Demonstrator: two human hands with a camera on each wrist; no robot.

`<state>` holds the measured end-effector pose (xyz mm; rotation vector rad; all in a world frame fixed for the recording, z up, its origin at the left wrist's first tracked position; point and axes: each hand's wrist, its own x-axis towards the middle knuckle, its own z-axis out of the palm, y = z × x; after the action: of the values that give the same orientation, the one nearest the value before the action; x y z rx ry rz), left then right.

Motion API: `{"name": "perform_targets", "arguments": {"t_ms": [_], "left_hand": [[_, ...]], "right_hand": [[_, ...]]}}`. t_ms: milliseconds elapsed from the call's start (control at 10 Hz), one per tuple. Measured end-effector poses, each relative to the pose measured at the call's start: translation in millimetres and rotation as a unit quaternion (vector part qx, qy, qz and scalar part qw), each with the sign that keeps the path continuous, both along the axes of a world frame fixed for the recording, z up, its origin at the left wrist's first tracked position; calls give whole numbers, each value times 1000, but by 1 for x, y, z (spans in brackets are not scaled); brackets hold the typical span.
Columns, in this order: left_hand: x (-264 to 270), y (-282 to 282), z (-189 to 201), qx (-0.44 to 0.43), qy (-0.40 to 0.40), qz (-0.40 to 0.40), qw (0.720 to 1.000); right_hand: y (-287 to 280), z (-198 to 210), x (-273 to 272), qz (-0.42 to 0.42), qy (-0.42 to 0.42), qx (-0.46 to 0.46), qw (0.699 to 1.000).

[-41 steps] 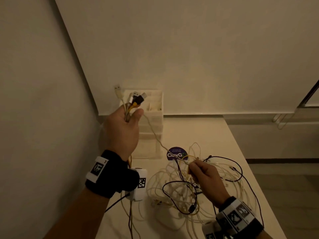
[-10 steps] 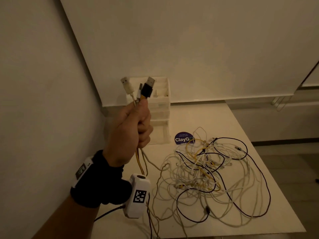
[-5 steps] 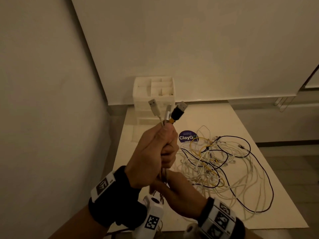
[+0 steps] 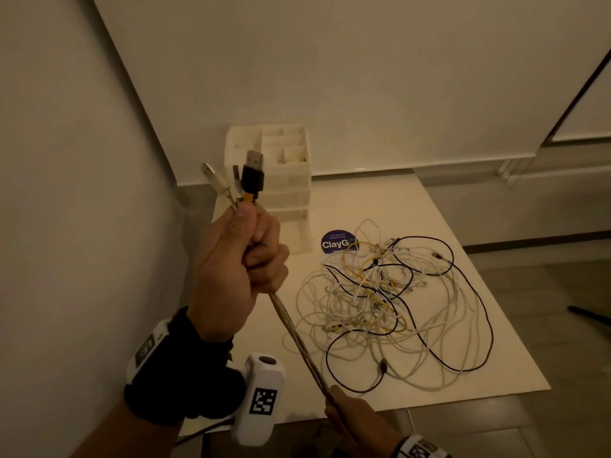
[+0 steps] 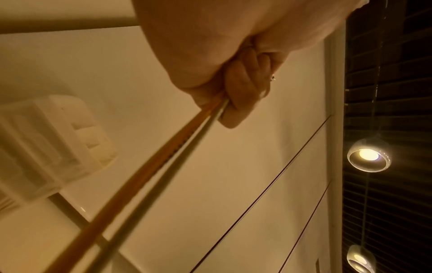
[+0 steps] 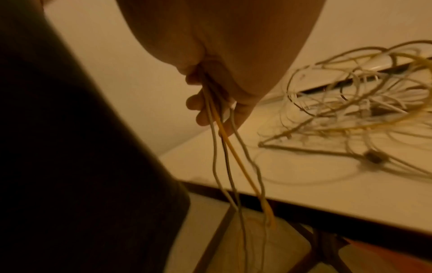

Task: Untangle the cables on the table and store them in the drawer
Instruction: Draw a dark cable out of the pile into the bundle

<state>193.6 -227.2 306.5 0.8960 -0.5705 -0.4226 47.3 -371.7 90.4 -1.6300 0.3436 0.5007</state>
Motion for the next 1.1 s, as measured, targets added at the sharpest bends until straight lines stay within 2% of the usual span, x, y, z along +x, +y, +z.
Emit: {"name": "perform_targets", "arguments": {"t_ms": [100, 200, 300, 400, 500, 600, 700, 800, 900, 1000, 1100], "left_hand": [[0, -11, -4, 15, -4, -10, 1000], [-2, -19, -6, 31, -12, -12, 999], [-2, -21, -4, 31, -7, -6, 999], [-4, -23, -6, 43, -4, 7, 999], [-8, -23, -8, 53, 11, 23, 998], [-12, -25, -9, 65, 10, 37, 997], [-15, -25, -9, 85, 9, 65, 994], [-13, -25, -11, 102, 17, 100, 990], [-10, -28, -16, 114, 24, 120, 986], [-9, -39, -21, 141, 17, 118, 983], [-7, -56, -23, 156, 16, 115, 981]], "right_hand": [[-14, -3, -1, 136, 21, -128, 982], [-31, -5, -4, 161, -11, -168, 972], [-64, -14, -6, 125, -11, -174, 977], [-91, -41, 4, -17, 56, -276, 959], [-103, -63, 20, -72, 207, -260, 941], [-104, -81, 30, -131, 281, -134, 941], [-97, -74, 31, -183, 273, -65, 942], [-98, -43, 34, -203, 252, 16, 946], [-106, 2, 35, -201, 146, 75, 966], [-109, 58, 43, -194, -2, 118, 974], [-97, 121, 57, -180, -129, 160, 962]]}}
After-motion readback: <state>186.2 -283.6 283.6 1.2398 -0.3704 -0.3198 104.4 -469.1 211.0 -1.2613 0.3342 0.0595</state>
